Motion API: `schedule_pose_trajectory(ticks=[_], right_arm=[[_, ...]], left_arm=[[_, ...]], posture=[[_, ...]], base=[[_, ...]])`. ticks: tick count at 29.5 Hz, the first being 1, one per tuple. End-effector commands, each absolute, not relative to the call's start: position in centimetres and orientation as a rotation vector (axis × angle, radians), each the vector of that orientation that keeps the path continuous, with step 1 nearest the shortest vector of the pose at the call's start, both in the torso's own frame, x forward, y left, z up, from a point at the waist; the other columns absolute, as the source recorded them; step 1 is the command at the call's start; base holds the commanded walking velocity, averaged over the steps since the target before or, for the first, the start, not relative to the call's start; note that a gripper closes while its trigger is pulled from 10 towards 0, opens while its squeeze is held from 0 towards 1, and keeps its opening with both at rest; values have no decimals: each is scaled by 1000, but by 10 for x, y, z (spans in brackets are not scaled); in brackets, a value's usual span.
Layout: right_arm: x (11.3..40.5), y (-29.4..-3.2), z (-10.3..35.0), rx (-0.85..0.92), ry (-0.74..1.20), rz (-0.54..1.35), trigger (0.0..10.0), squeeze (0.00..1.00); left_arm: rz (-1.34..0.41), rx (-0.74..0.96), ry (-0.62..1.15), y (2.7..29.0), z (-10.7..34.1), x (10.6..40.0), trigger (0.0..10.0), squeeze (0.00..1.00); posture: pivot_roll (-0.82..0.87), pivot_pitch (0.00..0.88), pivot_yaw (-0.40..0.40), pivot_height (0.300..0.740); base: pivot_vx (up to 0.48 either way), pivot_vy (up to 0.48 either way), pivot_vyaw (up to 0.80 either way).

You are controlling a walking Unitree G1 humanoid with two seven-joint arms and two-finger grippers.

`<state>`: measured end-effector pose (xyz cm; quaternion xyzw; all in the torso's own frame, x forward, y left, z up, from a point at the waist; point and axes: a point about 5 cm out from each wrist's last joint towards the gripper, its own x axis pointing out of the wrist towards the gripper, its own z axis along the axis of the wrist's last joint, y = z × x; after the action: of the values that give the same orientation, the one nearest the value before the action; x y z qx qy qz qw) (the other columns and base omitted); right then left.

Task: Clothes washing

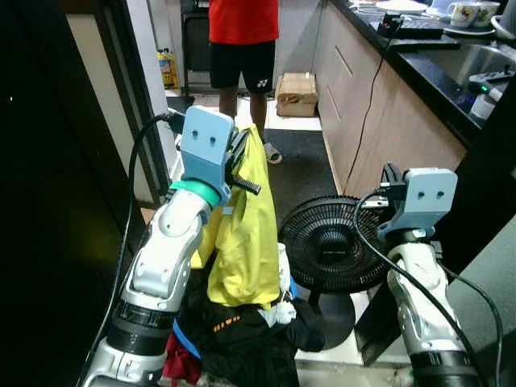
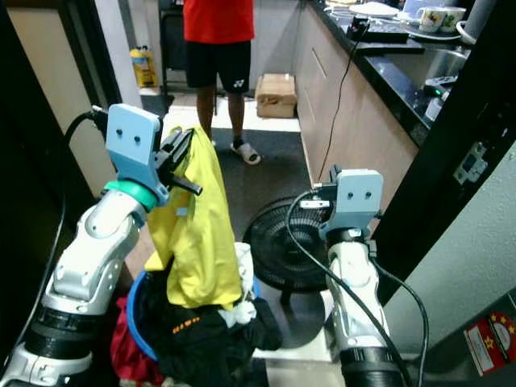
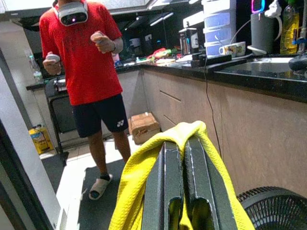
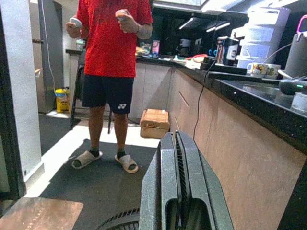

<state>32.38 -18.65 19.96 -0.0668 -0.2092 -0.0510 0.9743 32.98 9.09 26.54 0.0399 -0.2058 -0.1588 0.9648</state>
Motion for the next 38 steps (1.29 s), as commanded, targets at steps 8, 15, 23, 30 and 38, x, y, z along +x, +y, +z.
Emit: schedule_pose_trajectory(ticks=[8,15,23,30,38], right_arm=[[324,-187,195,-128,-393,-107,10000,0],[324,-186,195,-129,-391,-107,10000,0],[325,-186,195,-124,-390,-104,10000,0],[326,-186,195,-110,-380,-103,10000,0],[326,-186,195,-97,-377,-102,10000,0]], left_arm=[[-316,77,-432,92,265,329,10000,0],[-315,76,-431,92,265,329,10000,0],[-312,75,-431,92,265,329,10000,0],[-321,64,-426,90,265,329,10000,0],[-330,64,-424,90,264,328,10000,0]], posture=[[26,0,36,740],[26,0,37,740],[27,0,35,740],[28,0,35,740],[28,0,36,740]], base=[[-398,0,0],[-414,0,0],[-308,0,0],[0,0,0],[0,0,-600]])
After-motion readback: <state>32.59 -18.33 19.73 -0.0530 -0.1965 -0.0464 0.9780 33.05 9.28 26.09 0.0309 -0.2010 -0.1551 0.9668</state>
